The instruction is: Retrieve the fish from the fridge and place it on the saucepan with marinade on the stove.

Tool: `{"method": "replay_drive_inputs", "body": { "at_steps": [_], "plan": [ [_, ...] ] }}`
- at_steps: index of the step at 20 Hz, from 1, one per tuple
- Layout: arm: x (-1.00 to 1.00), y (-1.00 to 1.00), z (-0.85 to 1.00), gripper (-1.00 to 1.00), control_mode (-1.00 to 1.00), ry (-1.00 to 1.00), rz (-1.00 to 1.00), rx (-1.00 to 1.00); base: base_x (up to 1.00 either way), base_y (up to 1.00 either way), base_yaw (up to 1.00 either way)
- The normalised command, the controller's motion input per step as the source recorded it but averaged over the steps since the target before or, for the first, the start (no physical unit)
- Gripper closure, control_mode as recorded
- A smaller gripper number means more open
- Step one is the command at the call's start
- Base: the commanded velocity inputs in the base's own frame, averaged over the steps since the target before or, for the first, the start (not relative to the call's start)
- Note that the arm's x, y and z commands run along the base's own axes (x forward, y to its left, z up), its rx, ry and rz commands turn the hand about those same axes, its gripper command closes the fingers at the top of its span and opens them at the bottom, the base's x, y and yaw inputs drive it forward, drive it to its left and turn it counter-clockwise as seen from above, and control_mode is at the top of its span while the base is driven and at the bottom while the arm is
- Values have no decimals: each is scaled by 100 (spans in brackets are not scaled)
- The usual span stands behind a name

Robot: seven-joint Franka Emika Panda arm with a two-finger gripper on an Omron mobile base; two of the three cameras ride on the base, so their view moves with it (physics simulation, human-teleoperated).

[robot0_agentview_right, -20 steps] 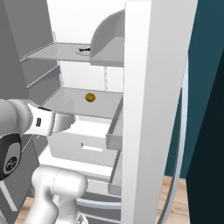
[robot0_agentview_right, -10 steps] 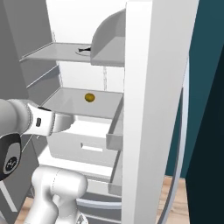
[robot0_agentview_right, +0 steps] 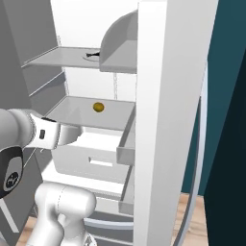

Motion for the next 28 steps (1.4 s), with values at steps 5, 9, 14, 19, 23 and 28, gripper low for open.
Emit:
{"method": "replay_drive_inputs", "body": {
  "at_steps": [5,9,14,19,23,28],
  "plan": [
    [0,0,0,-100,100,0,0,0,100,0,14],
    [0,0,0,-100,100,0,0,0,100,0,17],
    [0,0,0,-100,100,0,0,0,100,0,14],
    [0,0,0,-100,100,0,0,0,70,1,1],
    [0,0,0,-100,100,0,0,0,69,6,0],
    [0,0,0,-100,100,0,0,0,72,2,0]
  ]
}}
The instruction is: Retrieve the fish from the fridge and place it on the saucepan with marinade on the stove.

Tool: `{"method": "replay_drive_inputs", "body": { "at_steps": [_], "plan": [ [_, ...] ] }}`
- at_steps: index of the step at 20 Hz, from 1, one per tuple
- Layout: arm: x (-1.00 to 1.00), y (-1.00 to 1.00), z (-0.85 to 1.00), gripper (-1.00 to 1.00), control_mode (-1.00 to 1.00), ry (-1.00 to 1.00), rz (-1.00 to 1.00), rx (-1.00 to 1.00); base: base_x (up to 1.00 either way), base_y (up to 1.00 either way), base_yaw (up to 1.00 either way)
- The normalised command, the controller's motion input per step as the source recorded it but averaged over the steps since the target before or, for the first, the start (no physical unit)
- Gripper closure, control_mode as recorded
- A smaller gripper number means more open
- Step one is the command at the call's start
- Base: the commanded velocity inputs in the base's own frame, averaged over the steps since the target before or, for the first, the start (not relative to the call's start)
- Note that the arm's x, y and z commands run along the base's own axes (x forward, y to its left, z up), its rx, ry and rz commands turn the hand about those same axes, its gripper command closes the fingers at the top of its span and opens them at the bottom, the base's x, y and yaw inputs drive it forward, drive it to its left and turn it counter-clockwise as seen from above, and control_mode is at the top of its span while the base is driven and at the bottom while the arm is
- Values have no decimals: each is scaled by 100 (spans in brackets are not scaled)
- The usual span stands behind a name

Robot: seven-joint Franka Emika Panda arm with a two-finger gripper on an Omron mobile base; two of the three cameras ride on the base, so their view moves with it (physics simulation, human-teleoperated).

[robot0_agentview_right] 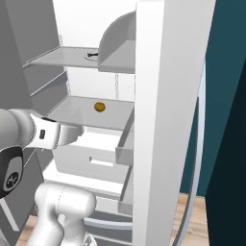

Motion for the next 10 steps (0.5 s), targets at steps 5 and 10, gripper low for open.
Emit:
{"method": "replay_drive_inputs", "body": {
  "at_steps": [5,10],
  "plan": [
    [0,0,0,-100,100,0,0,0,56,0,2],
    [33,0,0,-100,-100,2,1,0,22,0,0]
  ]
}}
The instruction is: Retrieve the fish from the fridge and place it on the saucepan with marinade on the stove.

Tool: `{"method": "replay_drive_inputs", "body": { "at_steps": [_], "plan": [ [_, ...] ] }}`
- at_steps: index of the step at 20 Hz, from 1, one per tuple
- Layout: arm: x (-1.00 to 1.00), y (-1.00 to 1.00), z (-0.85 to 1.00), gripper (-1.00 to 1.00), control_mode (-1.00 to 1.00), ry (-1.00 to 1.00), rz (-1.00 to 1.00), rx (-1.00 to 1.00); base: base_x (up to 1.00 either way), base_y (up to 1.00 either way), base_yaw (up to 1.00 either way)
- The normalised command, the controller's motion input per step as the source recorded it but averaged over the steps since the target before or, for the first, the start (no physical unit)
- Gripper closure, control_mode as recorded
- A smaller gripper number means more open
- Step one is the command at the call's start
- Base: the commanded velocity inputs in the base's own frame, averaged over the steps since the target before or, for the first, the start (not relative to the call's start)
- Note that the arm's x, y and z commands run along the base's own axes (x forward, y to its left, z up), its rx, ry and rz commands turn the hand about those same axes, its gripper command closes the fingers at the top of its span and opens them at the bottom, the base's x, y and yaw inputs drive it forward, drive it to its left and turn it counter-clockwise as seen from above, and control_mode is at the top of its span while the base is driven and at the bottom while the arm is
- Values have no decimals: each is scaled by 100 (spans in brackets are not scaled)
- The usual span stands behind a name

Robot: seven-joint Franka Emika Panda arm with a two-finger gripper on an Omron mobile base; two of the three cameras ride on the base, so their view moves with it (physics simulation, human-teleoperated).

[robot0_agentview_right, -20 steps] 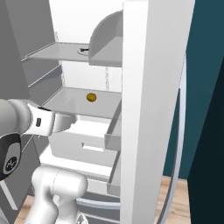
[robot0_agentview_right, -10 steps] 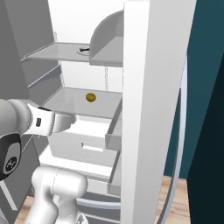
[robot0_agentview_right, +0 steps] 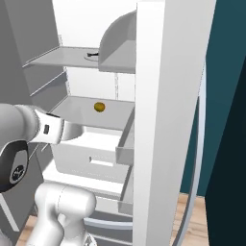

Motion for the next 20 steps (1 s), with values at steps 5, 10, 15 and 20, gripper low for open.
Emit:
{"method": "replay_drive_inputs", "body": {
  "at_steps": [5,10,15,20],
  "plan": [
    [53,0,0,-100,-100,4,4,0,0,0,0],
    [29,0,0,-100,-100,7,6,0,0,0,0],
    [24,2,1,-100,-100,3,4,0,0,0,0],
    [35,5,13,-100,-100,6,1,0,0,0,0]
  ]
}}
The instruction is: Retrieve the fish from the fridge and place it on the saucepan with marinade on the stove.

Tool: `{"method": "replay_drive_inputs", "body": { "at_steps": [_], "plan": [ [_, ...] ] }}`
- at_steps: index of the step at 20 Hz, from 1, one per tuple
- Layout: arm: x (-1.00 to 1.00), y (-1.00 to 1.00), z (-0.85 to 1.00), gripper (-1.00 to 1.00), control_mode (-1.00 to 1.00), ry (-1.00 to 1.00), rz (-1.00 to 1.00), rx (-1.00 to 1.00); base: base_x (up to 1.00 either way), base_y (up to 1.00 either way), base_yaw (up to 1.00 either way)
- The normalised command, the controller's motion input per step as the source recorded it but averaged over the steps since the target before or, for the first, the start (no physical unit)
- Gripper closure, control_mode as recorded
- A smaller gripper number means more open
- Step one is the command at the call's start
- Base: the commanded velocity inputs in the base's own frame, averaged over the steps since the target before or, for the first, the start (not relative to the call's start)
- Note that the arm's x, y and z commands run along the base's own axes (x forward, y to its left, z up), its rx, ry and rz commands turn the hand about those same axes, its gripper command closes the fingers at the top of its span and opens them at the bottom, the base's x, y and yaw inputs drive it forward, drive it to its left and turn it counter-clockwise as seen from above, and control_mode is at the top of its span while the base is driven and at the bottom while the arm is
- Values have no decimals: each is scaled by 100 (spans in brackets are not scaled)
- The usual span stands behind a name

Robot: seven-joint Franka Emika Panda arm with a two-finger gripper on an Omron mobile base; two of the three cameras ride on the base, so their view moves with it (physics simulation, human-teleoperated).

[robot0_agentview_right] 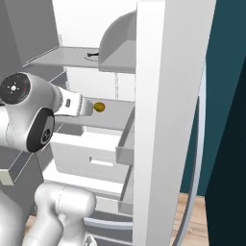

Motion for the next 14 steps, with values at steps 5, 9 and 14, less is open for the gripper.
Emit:
{"method": "replay_drive_inputs", "body": {
  "at_steps": [5,9,14],
  "plan": [
    [7,2,35,-100,-100,5,0,0,0,0,0],
    [2,3,42,-100,-100,6,0,0,0,0,0],
    [22,12,23,-100,-100,7,0,0,0,0,0]
  ]
}}
